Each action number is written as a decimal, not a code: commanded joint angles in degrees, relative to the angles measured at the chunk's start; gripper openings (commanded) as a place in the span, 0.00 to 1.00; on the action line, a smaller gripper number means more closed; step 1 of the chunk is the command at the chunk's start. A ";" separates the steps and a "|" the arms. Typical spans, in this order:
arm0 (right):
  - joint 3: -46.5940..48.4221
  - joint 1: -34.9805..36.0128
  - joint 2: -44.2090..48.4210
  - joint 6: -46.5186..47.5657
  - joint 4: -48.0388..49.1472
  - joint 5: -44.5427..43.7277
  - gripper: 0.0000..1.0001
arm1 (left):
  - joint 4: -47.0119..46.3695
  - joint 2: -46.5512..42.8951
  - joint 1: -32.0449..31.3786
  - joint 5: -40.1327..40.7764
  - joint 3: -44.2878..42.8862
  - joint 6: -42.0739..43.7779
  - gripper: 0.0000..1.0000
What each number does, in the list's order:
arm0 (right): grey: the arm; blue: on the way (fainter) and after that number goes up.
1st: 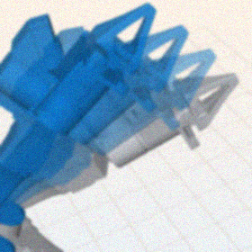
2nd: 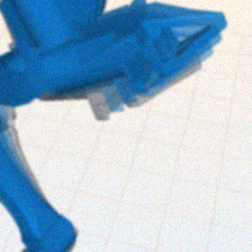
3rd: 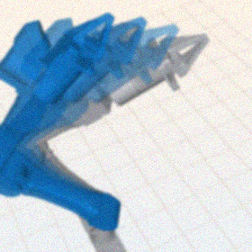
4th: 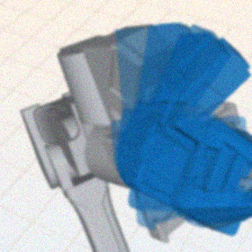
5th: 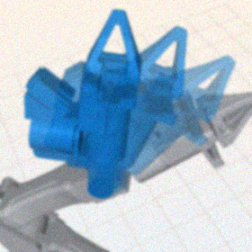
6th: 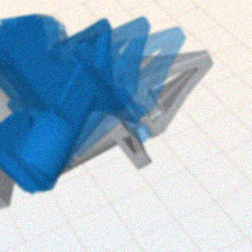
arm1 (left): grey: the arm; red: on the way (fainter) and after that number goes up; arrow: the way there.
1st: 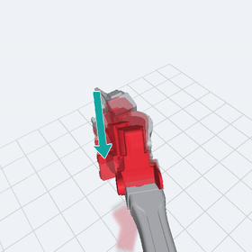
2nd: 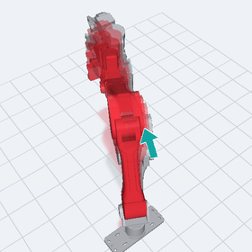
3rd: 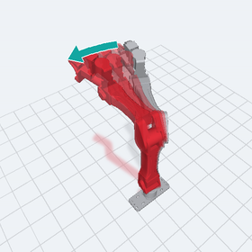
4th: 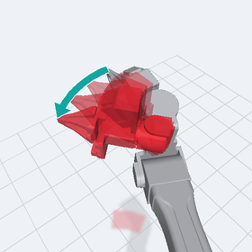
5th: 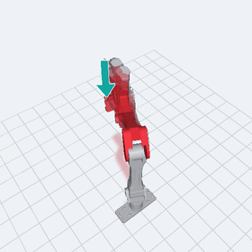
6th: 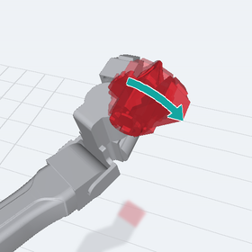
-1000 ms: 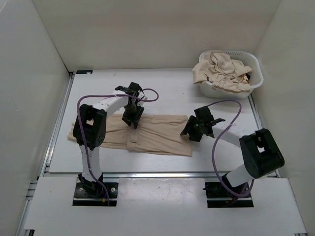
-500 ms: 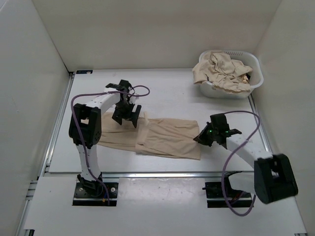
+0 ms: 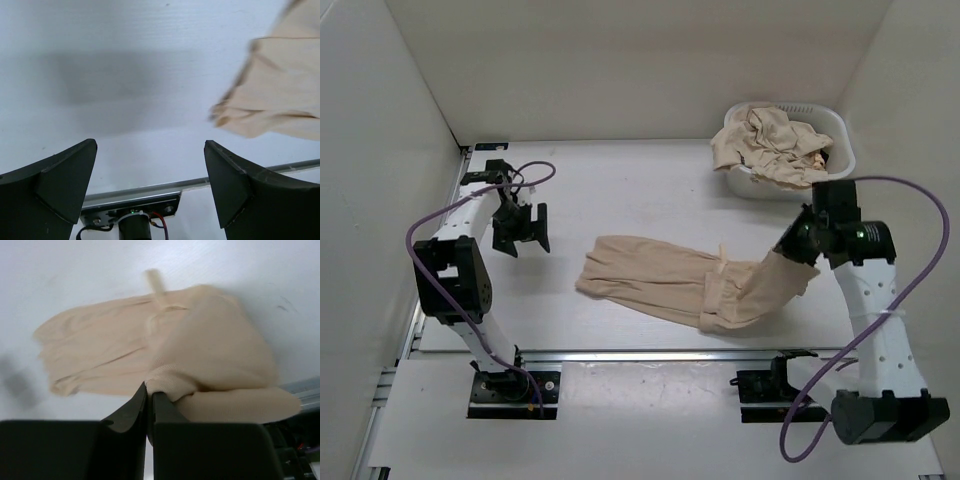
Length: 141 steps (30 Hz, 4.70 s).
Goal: Fold and stack the trousers
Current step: Fold the trousers
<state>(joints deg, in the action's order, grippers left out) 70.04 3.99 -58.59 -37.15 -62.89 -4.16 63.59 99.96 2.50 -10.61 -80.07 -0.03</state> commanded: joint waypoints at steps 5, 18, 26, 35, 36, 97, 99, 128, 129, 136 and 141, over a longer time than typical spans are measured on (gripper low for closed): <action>22.57 31.58 -22.65 -12.05 1.18 -5.33 0.00 | 2.41 -3.81 5.40 -3.62 1.76 0.03 1.00; 51.24 50.67 -69.37 -24.20 11.82 -1.29 0.00 | 2.42 0.58 5.93 -5.47 3.34 0.03 1.00; 55.11 54.88 -74.65 -15.70 21.67 8.55 0.53 | 1.89 3.13 7.69 -4.86 0.89 0.03 1.00; 30.83 58.43 -47.97 -6.86 22.98 -3.11 0.62 | 1.89 -0.02 2.17 -6.34 -9.04 0.03 1.00; 20.16 57.28 -40.89 -9.24 24.99 -4.00 0.62 | 1.89 -1.51 0.85 -7.13 -9.05 0.03 1.00; -5.35 21.15 -45.30 -14.71 31.25 -7.53 0.28 | -12.53 -33.25 -36.87 -0.26 28.60 0.03 0.80; -5.35 21.15 -44.68 -14.09 31.25 -7.53 0.36 | -13.49 -32.47 -36.87 -3.00 21.21 0.03 0.83; -27.49 28.09 -16.31 -15.58 32.48 2.58 0.62 | -21.67 0.14 -32.03 -1.78 2.55 0.03 0.22; -29.59 28.70 -15.51 -16.89 32.48 2.58 0.63 | -21.67 -0.38 -32.03 -1.78 2.55 0.03 0.37; -34.70 29.84 -12.52 -20.41 37.40 4.25 0.63 | -21.67 1.19 -32.56 -4.34 -0.52 0.03 0.80; -36.91 30.90 -13.74 -23.05 41.18 4.78 0.63 | -19.65 6.29 -32.56 -3.19 -1.75 0.03 0.81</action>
<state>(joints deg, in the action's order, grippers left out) 34.15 33.95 -71.96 -57.54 -24.71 -0.78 42.81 104.07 -29.85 -13.47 -80.75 -0.21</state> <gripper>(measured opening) 0.635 0.811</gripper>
